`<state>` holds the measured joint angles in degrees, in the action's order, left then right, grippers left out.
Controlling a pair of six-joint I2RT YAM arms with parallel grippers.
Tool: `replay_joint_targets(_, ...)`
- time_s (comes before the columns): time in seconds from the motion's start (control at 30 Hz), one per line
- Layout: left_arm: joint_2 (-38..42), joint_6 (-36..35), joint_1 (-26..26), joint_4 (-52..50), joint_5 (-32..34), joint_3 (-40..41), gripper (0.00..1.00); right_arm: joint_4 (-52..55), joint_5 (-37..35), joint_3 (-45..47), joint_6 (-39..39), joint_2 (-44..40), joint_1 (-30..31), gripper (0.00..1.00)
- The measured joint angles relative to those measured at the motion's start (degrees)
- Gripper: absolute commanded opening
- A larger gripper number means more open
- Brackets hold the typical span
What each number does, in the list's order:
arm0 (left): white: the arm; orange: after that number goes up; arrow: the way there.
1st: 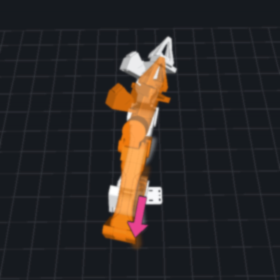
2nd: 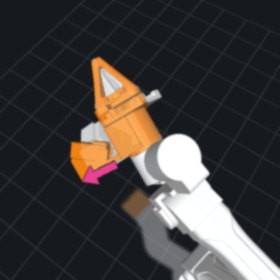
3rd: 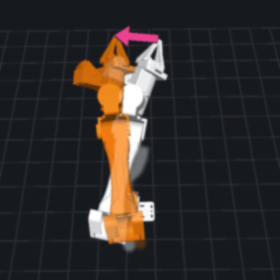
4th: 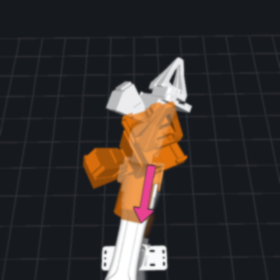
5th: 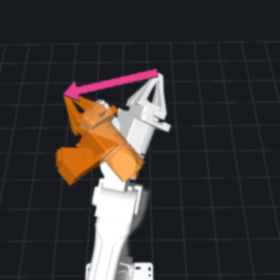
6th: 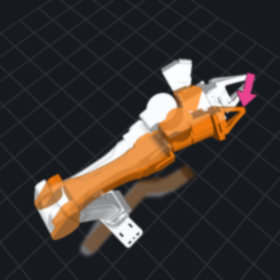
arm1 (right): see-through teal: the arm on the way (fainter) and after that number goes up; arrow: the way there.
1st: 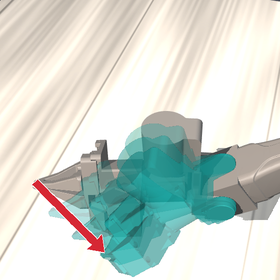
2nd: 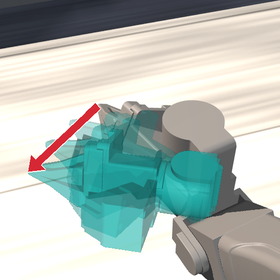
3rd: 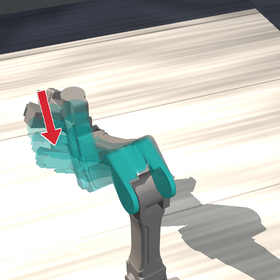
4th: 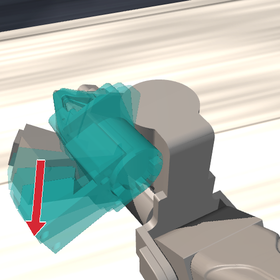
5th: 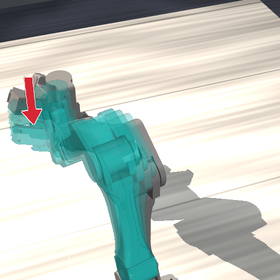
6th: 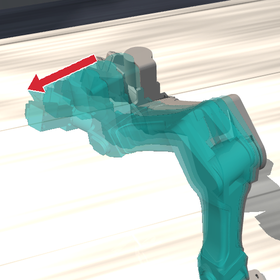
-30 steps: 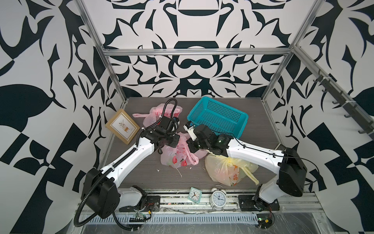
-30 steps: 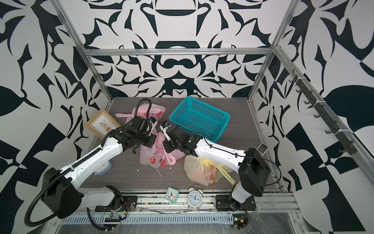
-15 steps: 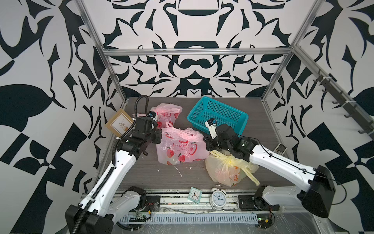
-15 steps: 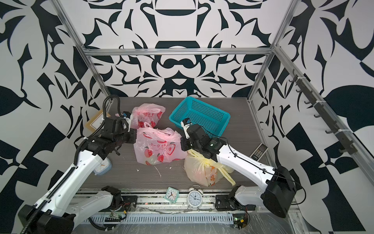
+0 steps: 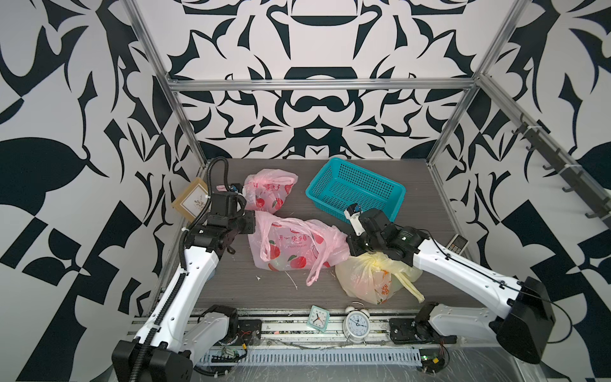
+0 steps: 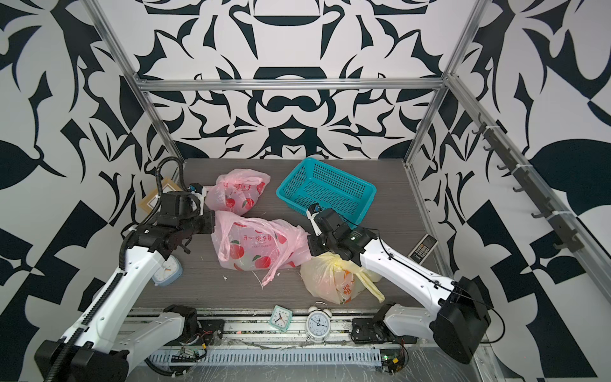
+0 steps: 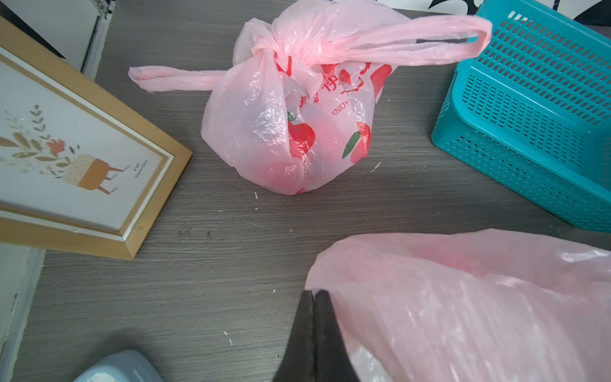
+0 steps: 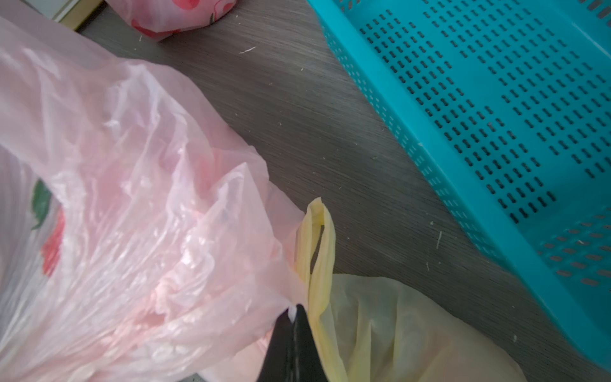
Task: Untie the knot of a plastic bag & take out the apple
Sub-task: Untie the plastic bag at the center of the board.
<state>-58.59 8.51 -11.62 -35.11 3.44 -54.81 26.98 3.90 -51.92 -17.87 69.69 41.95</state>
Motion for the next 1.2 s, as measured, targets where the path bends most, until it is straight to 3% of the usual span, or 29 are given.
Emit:
replay_joint_targets(0.07,-0.1,0.0,0.0,0.5,-1.1,0.0,0.0,0.5,3.2,-0.5,1.9,0.0,0.0,0.2)
replay_joint_targets(0.23,-0.5,-0.6,0.1,2.0,-4.1,0.0,0.0,0.7,10.7,-4.1,5.3,-0.5,0.0,0.23)
replay_joint_targets(0.33,-0.7,-0.9,0.1,2.4,-5.3,0.0,0.01,0.0,14.4,-8.1,6.7,-1.0,0.0,0.33)
replay_joint_targets(0.43,-0.7,-1.0,0.1,2.8,-6.2,0.0,0.02,-1.2,17.0,-12.9,7.8,-0.2,0.0,0.36)
replay_joint_targets(0.67,-0.7,-1.1,0.1,3.2,-7.9,0.0,0.05,0.2,17.4,-28.3,11.3,14.5,0.0,0.51)
replay_joint_targets(0.9,-0.7,-1.1,0.1,3.2,-9.1,0.0,0.06,6.4,17.8,-35.7,15.2,27.7,0.0,0.51)
replay_joint_targets(1.2,-0.8,-1.1,0.1,3.3,-9.7,0.0,0.06,10.1,19.0,-40.2,16.9,33.2,0.0,0.5)
